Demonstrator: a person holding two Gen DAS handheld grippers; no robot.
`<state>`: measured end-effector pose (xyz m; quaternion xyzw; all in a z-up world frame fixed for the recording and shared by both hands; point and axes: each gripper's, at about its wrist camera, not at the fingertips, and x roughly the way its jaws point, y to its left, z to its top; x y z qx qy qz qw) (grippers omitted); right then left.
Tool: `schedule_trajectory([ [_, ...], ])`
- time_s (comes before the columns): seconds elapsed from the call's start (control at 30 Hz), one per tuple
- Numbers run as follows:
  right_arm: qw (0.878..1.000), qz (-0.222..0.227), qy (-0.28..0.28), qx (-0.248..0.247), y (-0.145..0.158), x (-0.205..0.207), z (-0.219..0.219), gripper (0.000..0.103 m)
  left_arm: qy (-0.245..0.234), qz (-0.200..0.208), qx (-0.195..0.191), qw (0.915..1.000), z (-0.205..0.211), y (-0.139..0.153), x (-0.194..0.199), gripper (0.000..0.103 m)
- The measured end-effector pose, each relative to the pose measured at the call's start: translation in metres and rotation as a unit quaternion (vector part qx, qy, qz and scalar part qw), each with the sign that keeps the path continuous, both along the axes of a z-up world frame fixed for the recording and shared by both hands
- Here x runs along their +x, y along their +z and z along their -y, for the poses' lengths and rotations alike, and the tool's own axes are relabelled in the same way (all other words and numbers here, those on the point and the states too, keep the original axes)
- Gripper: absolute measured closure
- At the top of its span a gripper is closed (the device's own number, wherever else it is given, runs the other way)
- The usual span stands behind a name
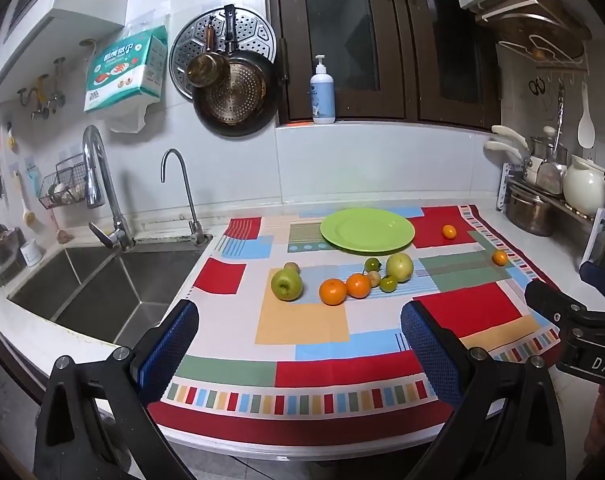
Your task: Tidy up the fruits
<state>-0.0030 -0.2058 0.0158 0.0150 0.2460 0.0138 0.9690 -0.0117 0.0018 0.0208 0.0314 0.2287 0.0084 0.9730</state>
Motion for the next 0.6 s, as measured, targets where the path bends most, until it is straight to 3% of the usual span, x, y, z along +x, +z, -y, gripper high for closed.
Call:
schedule_trajectory([
  [0.6,1.000,0.012,0.001,-0.002,0.0032,-0.0013,-0.0003,0.001,-0.005,0.005,0.001,1.0000,0.0064,-0.0035,0.0016,0.000],
])
